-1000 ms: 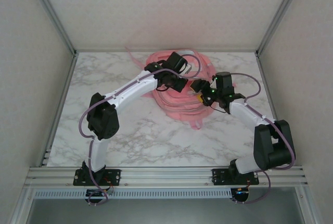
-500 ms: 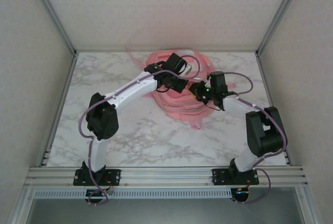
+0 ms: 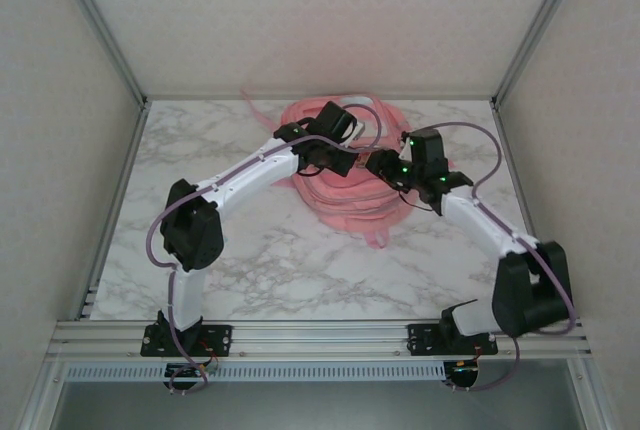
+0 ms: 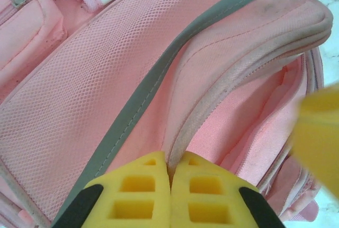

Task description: Pack the student bag

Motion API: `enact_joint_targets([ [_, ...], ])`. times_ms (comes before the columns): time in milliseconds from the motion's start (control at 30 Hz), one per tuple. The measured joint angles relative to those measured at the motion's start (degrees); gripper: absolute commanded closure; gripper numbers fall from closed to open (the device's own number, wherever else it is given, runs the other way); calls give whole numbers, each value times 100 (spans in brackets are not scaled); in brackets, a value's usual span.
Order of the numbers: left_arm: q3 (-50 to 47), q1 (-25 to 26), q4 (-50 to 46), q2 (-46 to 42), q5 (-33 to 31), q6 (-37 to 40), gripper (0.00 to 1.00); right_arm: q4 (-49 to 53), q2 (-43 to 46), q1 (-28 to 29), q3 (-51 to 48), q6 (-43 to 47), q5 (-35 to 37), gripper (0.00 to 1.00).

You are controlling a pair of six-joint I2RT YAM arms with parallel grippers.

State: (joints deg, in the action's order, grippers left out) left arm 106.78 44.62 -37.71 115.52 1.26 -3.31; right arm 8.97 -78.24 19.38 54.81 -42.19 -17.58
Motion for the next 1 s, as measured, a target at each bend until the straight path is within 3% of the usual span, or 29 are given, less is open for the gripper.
enact_joint_targets([
  [67, -9, 0, 17, -15, -26, -2, 99, 358, 306, -39, 7, 284, 160, 48],
  [100, -11, 0, 17, -17, -31, -17, 90, 518, 393, -68, 7, 411, 249, 41],
  [133, -39, 0, 24, -28, -46, -35, 76, 680, 450, -94, 7, 516, 326, 29],
  [200, -164, 2, 42, -96, -107, -144, 61, 946, 490, -127, 7, 688, 498, 2],
  [233, -286, 0, 61, -175, -157, -201, 48, 1067, 505, -136, 7, 752, 605, 1],
  [367, -925, -7, 140, -693, -378, -511, 21, 1351, 656, -151, 7, 929, 966, 1],
  [433, -1237, -57, 164, -1080, -507, -721, 2, 1488, 728, -177, 31, 994, 1097, 1],
  [567, -1821, -365, 229, -1860, -706, -1180, 0, 1644, 730, -225, 149, 1073, 1200, 1],
  [700, -2533, -1016, 238, -2555, -938, -1679, 0, 1722, 730, -225, 188, 1113, 1202, 1],
  [1000, -4417, -2404, 118, -3274, -1353, -2538, 0, 1790, 535, -225, 262, 1106, 1106, 1],
])
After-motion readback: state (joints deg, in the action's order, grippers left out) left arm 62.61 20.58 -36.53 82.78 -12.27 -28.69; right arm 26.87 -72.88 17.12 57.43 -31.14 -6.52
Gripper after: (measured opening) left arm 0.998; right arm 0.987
